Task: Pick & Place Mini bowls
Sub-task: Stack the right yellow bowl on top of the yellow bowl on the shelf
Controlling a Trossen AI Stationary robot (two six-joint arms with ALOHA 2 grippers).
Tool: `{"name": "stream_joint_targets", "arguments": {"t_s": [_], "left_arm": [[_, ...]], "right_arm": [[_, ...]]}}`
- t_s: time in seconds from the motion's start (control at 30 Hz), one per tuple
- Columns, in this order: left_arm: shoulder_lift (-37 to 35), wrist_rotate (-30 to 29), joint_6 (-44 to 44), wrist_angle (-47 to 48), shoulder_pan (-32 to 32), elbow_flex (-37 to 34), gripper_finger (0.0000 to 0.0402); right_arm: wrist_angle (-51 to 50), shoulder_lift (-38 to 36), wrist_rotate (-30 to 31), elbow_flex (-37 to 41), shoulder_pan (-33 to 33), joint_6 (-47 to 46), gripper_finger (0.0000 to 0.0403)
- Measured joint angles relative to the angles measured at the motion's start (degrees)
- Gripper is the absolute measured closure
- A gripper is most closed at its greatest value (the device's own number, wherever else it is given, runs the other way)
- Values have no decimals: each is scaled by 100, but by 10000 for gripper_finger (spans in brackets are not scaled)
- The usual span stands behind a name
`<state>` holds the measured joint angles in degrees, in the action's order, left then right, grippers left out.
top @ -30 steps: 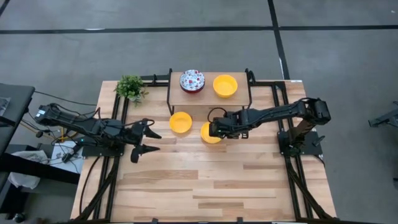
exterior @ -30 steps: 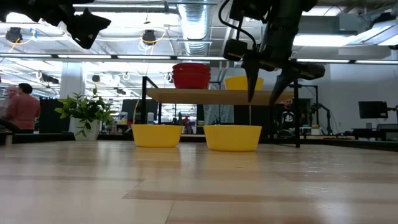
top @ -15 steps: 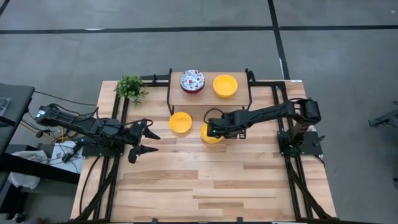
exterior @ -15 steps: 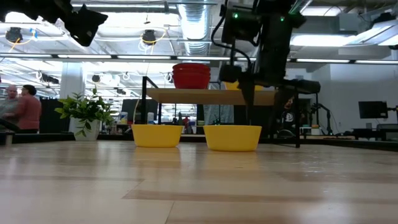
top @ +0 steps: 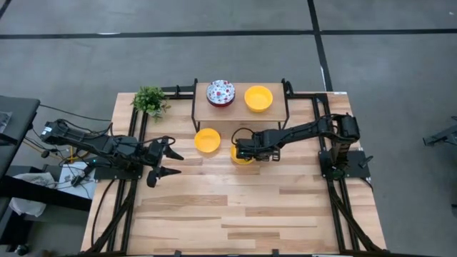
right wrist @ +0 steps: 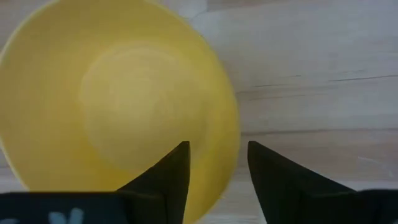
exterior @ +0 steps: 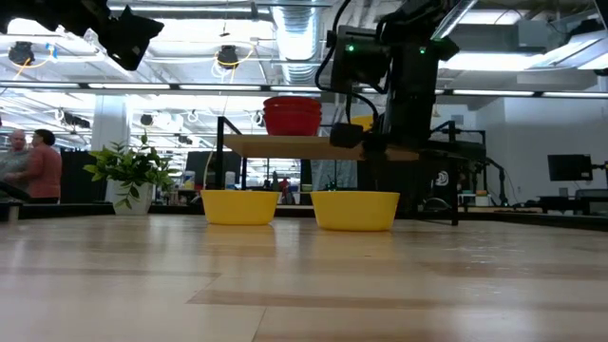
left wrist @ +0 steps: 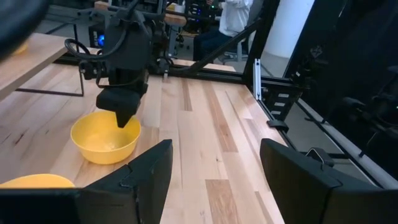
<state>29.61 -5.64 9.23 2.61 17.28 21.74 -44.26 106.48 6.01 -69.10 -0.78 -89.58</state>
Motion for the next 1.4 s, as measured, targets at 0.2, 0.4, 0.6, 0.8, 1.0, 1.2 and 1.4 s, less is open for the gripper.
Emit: {"name": "stream_joint_targets", "arguments": {"t_s": [0.2, 0.4, 0.6, 0.8, 1.0, 1.2, 1.4], "left_arm": [[0, -2, 0, 13, -2, 0, 160], [0, -6, 0, 13, -2, 0, 160], [0, -8, 2, 13, 0, 0, 160], [0, -8, 2, 11, 0, 0, 160], [2, -8, 2, 0, 0, 0, 160], [4, -8, 2, -11, -2, -2, 160], [57, 75, 44, -83, -1, -4, 160]], "right_arm": [[-41, 0, 52, 0, 0, 245, 306], [-66, 0, 148, 0, 62, 264, 380], [-79, -9, 140, -9, 158, 300, 391], [-481, -9, -133, -453, 359, 624, 399], [-872, -201, -598, -1403, 542, 2442, 401], [-1354, -636, -1570, -2320, 555, 4926, 402], [-2428, -1188, -1257, -2876, 285, 5263, 402]]}}
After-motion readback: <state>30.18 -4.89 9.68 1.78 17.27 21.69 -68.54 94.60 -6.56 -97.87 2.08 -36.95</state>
